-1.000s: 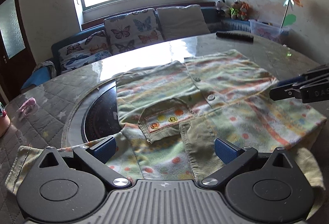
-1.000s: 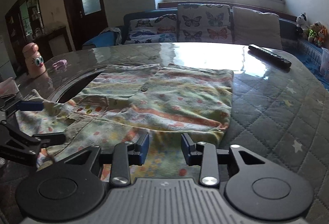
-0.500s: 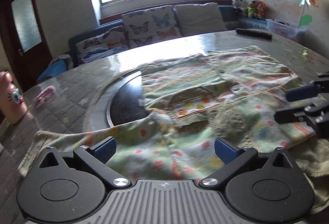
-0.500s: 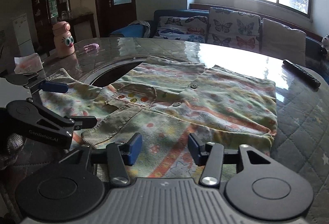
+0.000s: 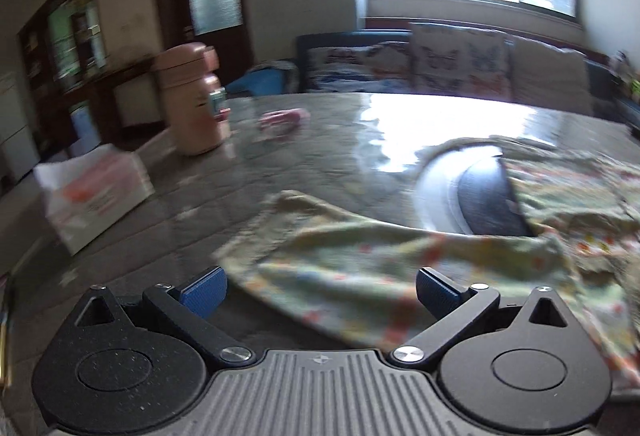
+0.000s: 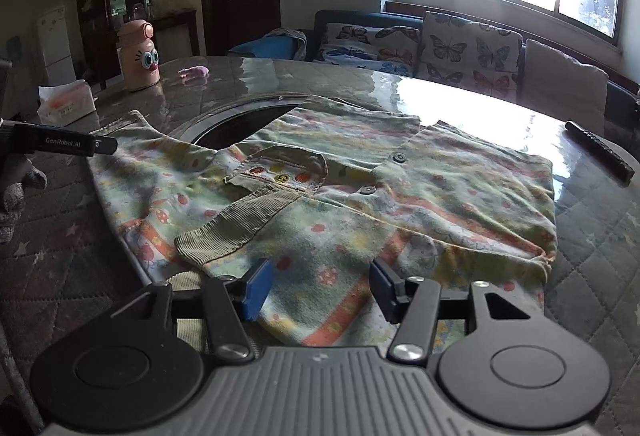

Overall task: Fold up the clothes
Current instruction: 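Grasp the other sleeve cuff with the left gripper and lift it, then lay the sleeve across the shirt front and open the left gripper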

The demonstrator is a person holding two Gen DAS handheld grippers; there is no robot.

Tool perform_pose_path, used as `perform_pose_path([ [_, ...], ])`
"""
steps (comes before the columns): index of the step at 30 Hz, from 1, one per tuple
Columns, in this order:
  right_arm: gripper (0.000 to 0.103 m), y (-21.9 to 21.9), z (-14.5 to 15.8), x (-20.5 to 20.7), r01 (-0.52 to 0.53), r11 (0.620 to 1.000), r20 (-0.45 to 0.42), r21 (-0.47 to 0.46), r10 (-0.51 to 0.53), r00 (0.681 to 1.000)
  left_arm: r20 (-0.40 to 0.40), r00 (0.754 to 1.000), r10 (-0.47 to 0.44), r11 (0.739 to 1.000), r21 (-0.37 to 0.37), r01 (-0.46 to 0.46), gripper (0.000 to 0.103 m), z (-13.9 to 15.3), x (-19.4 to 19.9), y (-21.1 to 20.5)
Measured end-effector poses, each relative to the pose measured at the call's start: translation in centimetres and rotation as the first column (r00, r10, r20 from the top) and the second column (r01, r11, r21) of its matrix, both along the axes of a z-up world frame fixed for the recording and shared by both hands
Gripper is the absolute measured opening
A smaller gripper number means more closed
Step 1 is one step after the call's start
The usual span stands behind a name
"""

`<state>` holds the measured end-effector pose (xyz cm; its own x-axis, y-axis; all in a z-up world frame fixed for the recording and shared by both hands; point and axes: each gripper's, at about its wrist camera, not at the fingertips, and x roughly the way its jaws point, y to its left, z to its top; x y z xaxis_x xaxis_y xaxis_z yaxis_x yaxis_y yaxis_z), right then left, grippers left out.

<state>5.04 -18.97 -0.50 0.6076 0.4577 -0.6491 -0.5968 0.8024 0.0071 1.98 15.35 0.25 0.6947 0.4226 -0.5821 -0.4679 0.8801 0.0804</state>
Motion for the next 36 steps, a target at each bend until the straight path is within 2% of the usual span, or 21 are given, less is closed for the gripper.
perform_pose_path([
  [4,0.055,0.1,0.0,0.1,-0.003,1.000,-0.002,0.005,0.003,1.000,-0.009,0.996,0.090,0.994,-0.061,-0.091,0.082,-0.2,0.1,3.0],
  [5,0.055,0.1,0.0,0.1,-0.004,1.000,-0.002,0.006,0.004,1.000,-0.012,0.995,0.103,0.991,-0.080,-0.104,0.079,-0.3,0.1,3.6],
  [7,0.055,0.2,0.1,0.1,-0.006,1.000,-0.003,0.009,0.006,1.000,-0.018,0.993,0.121,0.987,-0.109,-0.122,0.065,-0.5,0.2,4.5],
  [9,0.055,0.2,0.1,0.1,-0.007,1.000,-0.004,0.012,0.007,1.000,-0.021,0.991,0.130,0.983,-0.126,-0.132,0.059,-0.7,0.4,5.1],
  [12,0.055,0.3,0.1,0.1,-0.009,1.000,-0.007,0.017,0.009,1.000,-0.016,0.991,0.133,0.983,-0.128,-0.134,0.056,-0.5,0.5,5.2],
  [14,0.055,0.3,0.0,0.1,-0.008,1.000,-0.009,0.020,0.009,1.000,-0.015,0.991,0.134,0.984,-0.118,-0.135,0.049,-0.5,0.6,5.1],
  [17,0.055,0.2,0.1,0.2,-0.002,1.000,-0.010,0.028,0.002,1.000,-0.008,0.993,0.117,0.986,-0.116,-0.117,0.032,-0.4,0.7,5.0],
  [19,0.055,0.0,0.2,0.2,0.005,0.999,-0.010,0.035,-0.004,1.000,-0.004,0.995,0.100,0.987,-0.129,-0.100,0.016,-0.3,0.8,4.9],
  [22,0.055,-0.3,0.4,0.1,0.015,0.999,-0.007,0.048,-0.015,1.000,0.011,0.997,0.075,0.988,-0.137,-0.072,0.008,0.2,0.7,4.2],
  [26,0.055,-0.9,0.8,0.0,0.036,0.997,-0.001,0.067,-0.036,0.999,0.082,0.996,-0.020,0.986,-0.163,0.033,0.007,2.2,0.4,1.9],
  [29,0.055,-1.7,1.0,-0.1,0.058,0.995,0.003,0.082,-0.058,0.998,0.143,0.983,-0.119,0.972,-0.185,0.144,0.007,4.1,0.2,-0.5],
  [33,0.055,-3.0,1.3,-0.1,0.091,0.990,0.005,0.107,-0.092,0.996,0.197,0.941,-0.276,0.926,-0.208,0.315,0.007,6.0,0.6,-4.9],
  [36,0.055,-4.2,1.5,-0.1,0.127,0.983,0.004,0.133,-0.129,0.992,0.225,0.893,-0.389,0.875,-0.211,0.435,0.007,6.8,1.1,-8.3],
])
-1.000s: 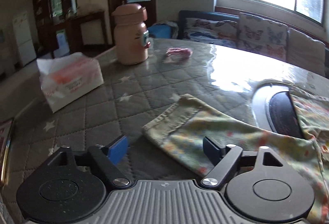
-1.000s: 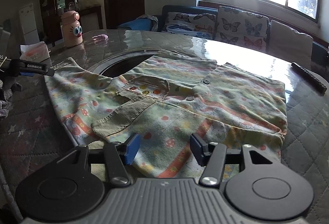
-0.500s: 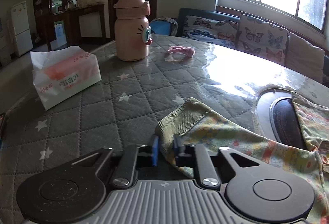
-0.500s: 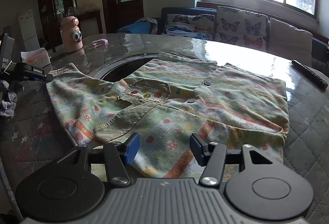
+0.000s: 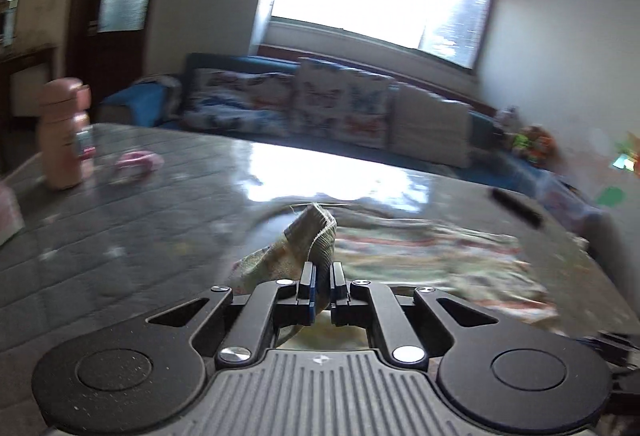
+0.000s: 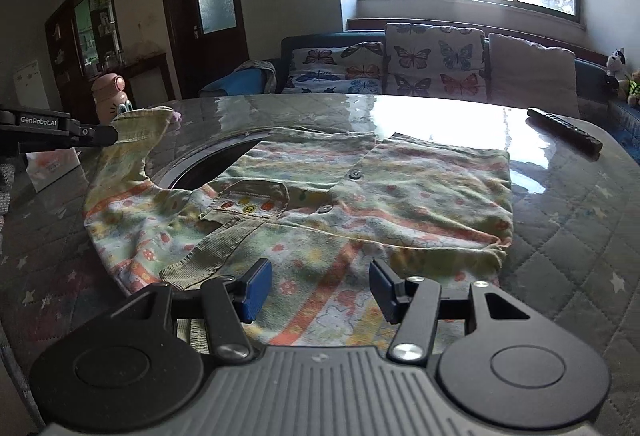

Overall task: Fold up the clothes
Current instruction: 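Lay the sleeve across the shirt front and open the left gripper, then grasp the corduroy hem with the right gripper and straighten it flat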

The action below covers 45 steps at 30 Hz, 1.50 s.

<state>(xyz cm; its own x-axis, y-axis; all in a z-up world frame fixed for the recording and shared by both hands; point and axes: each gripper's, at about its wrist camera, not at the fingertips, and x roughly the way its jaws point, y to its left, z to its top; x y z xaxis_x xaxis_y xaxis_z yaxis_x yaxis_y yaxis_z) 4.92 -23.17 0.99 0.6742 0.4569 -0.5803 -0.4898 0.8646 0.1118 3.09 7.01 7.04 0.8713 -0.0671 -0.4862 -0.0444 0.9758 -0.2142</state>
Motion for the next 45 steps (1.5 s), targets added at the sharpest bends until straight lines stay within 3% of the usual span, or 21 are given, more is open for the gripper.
perform_pose_path([
  [4,0.055,-1.8,0.3,-0.1,0.046,0.999,0.004,0.030,-0.046,0.999,0.010,0.988,-0.155,0.988,-0.010,0.155,0.007,0.1,0.6,-4.7],
  [8,0.055,-3.6,0.7,-0.1,0.098,0.993,0.000,0.058,-0.099,0.995,-0.030,0.956,-0.292,0.957,-0.005,0.292,0.007,-1.2,1.3,-8.8],
  [14,0.054,-4.5,0.8,-0.2,0.124,0.990,-0.010,0.067,-0.123,0.992,-0.126,0.906,-0.404,0.910,0.043,0.412,0.011,-4.0,1.2,-12.1],
  [15,0.053,-4.5,0.8,-0.1,0.125,0.990,-0.015,0.072,-0.124,0.992,-0.133,0.902,-0.411,0.906,0.055,0.420,0.016,-4.1,1.1,-12.3],
  [16,0.053,-4.4,0.7,0.0,0.124,0.989,-0.023,0.077,-0.123,0.992,-0.135,0.900,-0.415,0.903,0.065,0.426,0.028,-4.1,0.9,-12.2],
  [17,0.052,-4.3,0.7,0.2,0.120,0.989,-0.036,0.087,-0.117,0.992,-0.133,0.900,-0.414,0.902,0.075,0.426,0.037,-4.1,0.7,-12.0],
  [18,0.052,-4.2,0.6,0.4,0.115,0.988,-0.052,0.100,-0.110,0.993,-0.126,0.904,-0.408,0.904,0.086,0.420,0.053,-3.9,0.5,-11.7],
  [20,0.048,-3.7,0.3,0.8,0.100,0.988,-0.085,0.120,-0.090,0.992,-0.106,0.914,-0.392,0.909,0.106,0.403,0.056,-3.5,0.1,-10.8],
  [22,0.047,-2.8,-0.1,1.1,0.082,0.989,-0.105,0.120,-0.069,0.992,-0.095,0.927,-0.363,0.922,0.111,0.372,0.069,-3.1,0.1,-9.5],
  [25,0.044,-1.4,-0.7,1.6,0.053,0.992,-0.132,0.115,-0.037,0.991,-0.080,0.952,-0.295,0.945,0.121,0.303,0.080,-3.0,0.0,-7.3],
  [31,0.028,0.4,-1.8,2.4,0.025,0.995,-0.180,0.099,-0.007,0.984,-0.072,0.986,-0.152,0.979,0.125,0.160,0.088,-3.0,0.1,-2.6],
  [36,0.013,1.0,-1.6,2.5,0.025,0.996,-0.182,0.089,-0.008,0.983,-0.092,0.994,-0.065,0.989,0.123,0.076,0.093,-3.8,0.4,-0.3],
  [37,0.006,1.1,-1.5,2.4,0.026,0.996,-0.177,0.083,-0.011,0.984,-0.095,0.994,-0.056,0.990,0.122,0.068,0.094,-3.9,0.5,-0.1],
  [45,0.000,-0.4,1.7,0.8,0.053,0.993,-0.078,0.105,-0.045,0.996,-0.106,0.994,-0.038,0.990,0.128,0.052,0.097,-4.1,0.7,-0.2],
])
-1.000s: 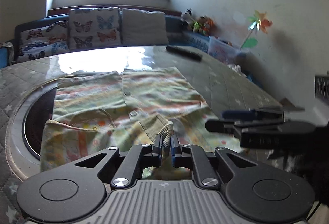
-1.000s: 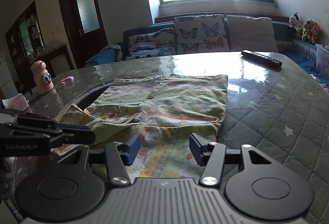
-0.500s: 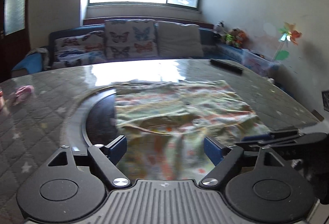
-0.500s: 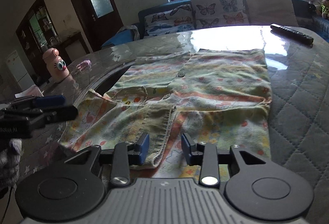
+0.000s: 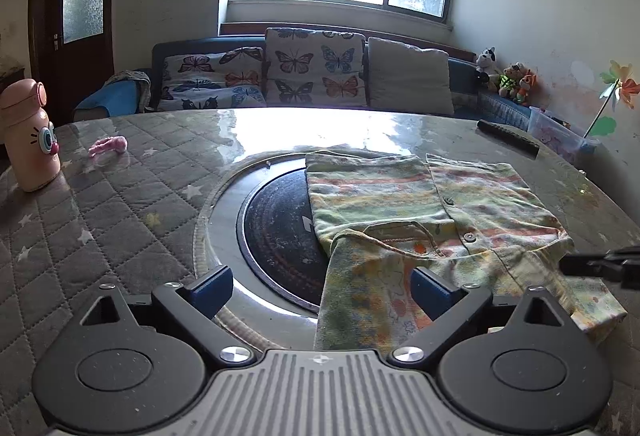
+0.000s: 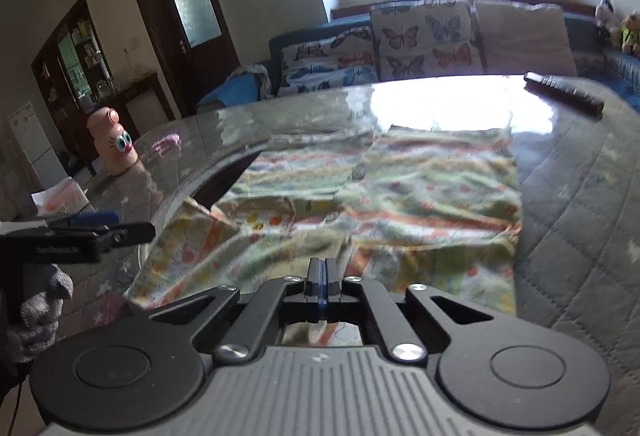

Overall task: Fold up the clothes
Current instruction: 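Grasp the corduroy hem with the right gripper and straighten it flat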

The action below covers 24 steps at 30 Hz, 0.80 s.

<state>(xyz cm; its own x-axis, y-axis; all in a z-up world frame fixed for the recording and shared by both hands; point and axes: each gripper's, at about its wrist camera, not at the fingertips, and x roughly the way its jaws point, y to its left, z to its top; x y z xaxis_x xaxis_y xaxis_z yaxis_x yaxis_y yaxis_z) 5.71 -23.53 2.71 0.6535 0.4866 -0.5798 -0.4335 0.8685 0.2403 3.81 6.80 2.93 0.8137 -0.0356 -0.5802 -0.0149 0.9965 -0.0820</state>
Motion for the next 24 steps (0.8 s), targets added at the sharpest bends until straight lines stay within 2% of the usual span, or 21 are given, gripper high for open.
perform_pose_path([
  [3,0.000,-0.9,1.4,-0.2,0.021,1.000,0.022,0.001,-0.021,1.000,-0.004,1.000,0.000,1.000,0.004,0.000,0.097,-0.1,0.1,-0.2],
  [6,0.002,-1.9,1.1,0.4,0.027,0.998,-0.031,0.054,-0.026,0.999,-0.010,1.000,0.008,1.000,0.006,-0.008,0.097,-0.3,0.4,-0.3],
  [8,0.007,-1.7,-0.1,1.0,0.026,0.998,-0.068,0.051,-0.022,0.997,-0.013,1.000,0.013,1.000,0.002,-0.013,0.097,-0.3,0.4,-0.2],
  [12,0.009,-0.6,-2.3,1.7,0.013,0.998,-0.113,0.062,-0.006,0.994,-0.007,1.000,0.013,1.000,0.011,-0.013,0.097,-0.2,0.2,-0.1],
  [13,0.012,-0.3,-2.7,1.9,0.009,0.998,-0.118,0.063,-0.002,0.993,-0.006,1.000,0.015,1.000,0.013,-0.015,0.098,-0.1,0.1,0.0],
  [15,0.026,0.2,-3.2,2.3,0.009,0.998,-0.126,0.063,-0.001,0.992,-0.004,1.000,0.019,1.000,0.013,-0.019,0.100,-0.1,0.1,0.2],
  [16,0.028,0.4,-3.4,2.4,0.010,0.998,-0.129,0.063,-0.002,0.992,-0.003,1.000,0.020,1.000,0.013,-0.020,0.101,-0.1,0.1,0.2],
  [21,0.026,1.3,-4.0,2.5,0.003,0.999,-0.130,0.054,0.004,0.992,0.000,1.000,0.020,1.000,0.017,-0.020,0.103,-0.3,0.2,0.3],
  [23,0.010,1.4,-4.0,2.3,-0.003,0.998,-0.128,0.057,0.010,0.992,-0.001,1.000,0.018,1.000,0.016,-0.018,0.103,-0.3,0.3,0.2],
  [24,0.008,1.2,-3.7,2.2,-0.001,0.998,-0.127,0.062,0.009,0.992,-0.002,1.000,0.018,1.000,0.016,-0.018,0.103,-0.3,0.3,0.1],
])
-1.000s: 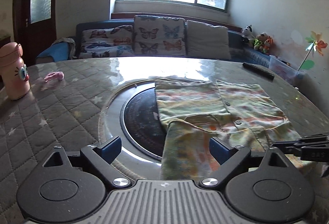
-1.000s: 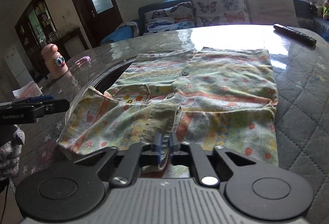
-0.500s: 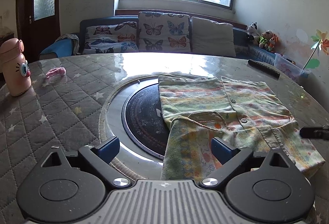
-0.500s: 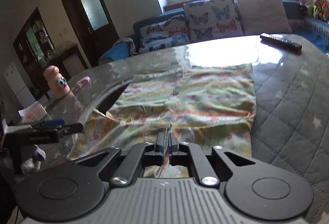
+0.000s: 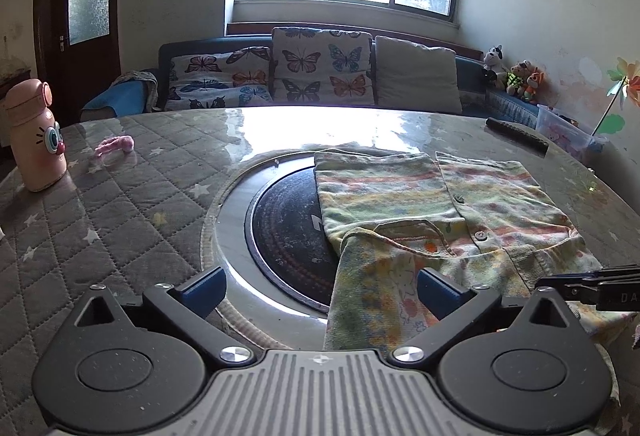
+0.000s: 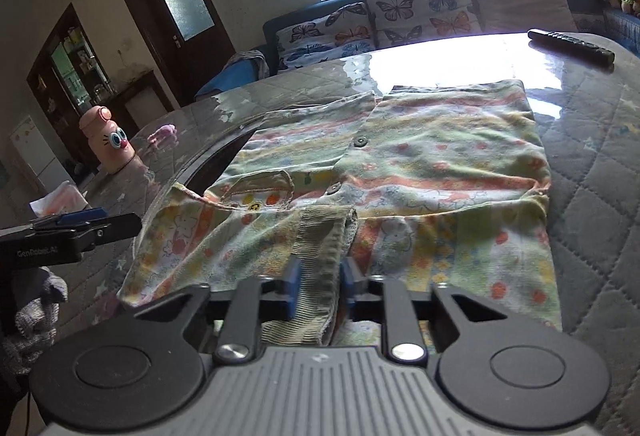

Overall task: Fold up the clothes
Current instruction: 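Grasp the corduroy hem with the right gripper and straighten it flat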

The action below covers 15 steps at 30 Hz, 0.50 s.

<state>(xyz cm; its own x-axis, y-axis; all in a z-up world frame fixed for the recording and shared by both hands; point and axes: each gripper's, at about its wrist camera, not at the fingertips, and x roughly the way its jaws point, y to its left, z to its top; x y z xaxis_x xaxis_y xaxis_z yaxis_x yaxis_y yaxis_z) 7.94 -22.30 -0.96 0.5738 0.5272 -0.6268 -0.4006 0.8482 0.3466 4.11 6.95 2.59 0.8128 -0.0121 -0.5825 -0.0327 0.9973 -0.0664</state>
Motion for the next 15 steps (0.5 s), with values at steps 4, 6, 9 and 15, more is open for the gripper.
perform_pose_path([
  [4,0.008,-0.1,1.0,-0.6,0.008,1.000,0.031,0.006,-0.008,0.999,-0.009,1.000,0.002,1.000,0.004,-0.002,0.103,-0.1,0.1,0.1],
  [6,0.008,-0.4,2.2,-1.0,0.007,1.000,0.059,0.017,-0.008,0.998,-0.013,1.000,0.003,1.000,0.003,-0.003,0.103,-0.1,0.2,0.2],
  [9,0.007,-1.1,4.0,-1.7,0.016,1.000,0.105,0.022,-0.018,0.994,-0.019,1.000,0.004,1.000,0.002,-0.004,0.103,-0.1,0.2,0.3],
  [15,0.007,-3.1,5.9,-2.8,0.079,0.997,0.140,0.001,-0.078,0.987,-0.032,0.999,0.007,1.000,0.028,-0.006,0.103,-0.5,0.5,0.1],
])
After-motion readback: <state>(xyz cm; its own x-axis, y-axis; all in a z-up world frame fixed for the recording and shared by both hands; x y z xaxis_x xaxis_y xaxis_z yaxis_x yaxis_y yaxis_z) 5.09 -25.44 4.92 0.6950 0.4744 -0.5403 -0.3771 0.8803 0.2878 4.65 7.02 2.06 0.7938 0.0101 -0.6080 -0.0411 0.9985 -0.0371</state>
